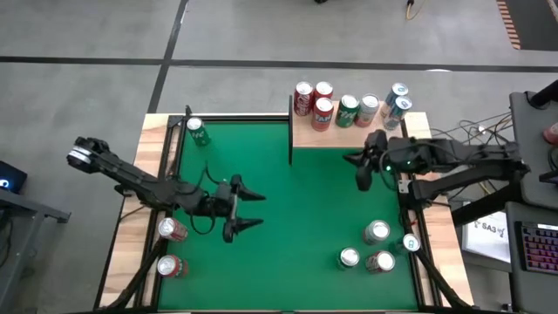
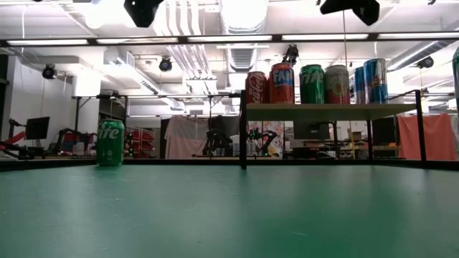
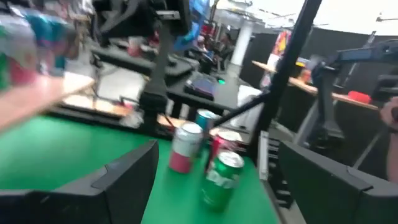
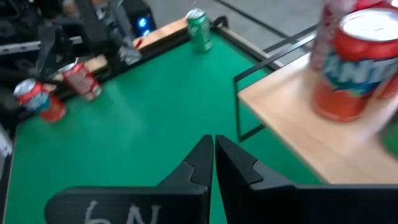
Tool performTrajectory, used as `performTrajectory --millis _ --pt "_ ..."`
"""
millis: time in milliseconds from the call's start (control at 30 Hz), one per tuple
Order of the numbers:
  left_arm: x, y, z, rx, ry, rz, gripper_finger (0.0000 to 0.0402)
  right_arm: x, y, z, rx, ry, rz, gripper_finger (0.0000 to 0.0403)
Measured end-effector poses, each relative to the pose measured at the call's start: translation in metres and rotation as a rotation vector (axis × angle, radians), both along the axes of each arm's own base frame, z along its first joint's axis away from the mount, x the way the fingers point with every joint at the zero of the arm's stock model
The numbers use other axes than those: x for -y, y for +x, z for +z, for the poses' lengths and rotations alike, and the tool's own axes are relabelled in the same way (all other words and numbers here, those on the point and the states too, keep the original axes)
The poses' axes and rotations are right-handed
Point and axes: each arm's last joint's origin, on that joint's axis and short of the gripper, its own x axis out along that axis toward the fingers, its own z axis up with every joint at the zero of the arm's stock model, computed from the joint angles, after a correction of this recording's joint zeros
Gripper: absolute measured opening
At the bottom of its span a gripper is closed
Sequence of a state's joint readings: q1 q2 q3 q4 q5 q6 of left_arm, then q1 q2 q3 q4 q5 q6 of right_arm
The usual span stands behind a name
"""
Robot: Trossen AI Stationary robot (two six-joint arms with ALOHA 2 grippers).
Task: Place canned beverage on shelf
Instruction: Put the left red-white soda can on the shelf aligned with the other red-white soda can
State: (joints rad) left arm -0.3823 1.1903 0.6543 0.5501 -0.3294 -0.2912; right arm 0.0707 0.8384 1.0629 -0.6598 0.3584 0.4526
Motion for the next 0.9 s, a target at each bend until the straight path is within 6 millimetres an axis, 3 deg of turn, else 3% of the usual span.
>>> performTrajectory --millis 133,267,467,733,900 --pt "0.011 0.02 -0.002 -0.182 -0.062 0.001 0.0316 -0.008 0.01 -0.005 -0.032 -0.007 0.043 0.0009" --pt "0.017 0.034 -0.011 -0.563 -0.118 0.136 0.0316 -0.012 0.018 -0.008 -0.057 -0.026 0.063 0.0009" --pt "0.028 0.021 -0.019 -1.105 -0.116 0.472 0.0316 -0.013 0.025 -0.012 -0.086 -0.047 0.075 0.0009" --pt "0.048 0.004 -0.005 -1.43 -0.166 0.795 0.0316 -0.013 0.027 -0.013 -0.096 -0.058 0.077 0.0009" --pt "0.056 -0.004 -0.011 -1.472 -0.199 0.853 0.0316 -0.013 0.028 -0.014 -0.1 -0.062 0.079 0.0009"
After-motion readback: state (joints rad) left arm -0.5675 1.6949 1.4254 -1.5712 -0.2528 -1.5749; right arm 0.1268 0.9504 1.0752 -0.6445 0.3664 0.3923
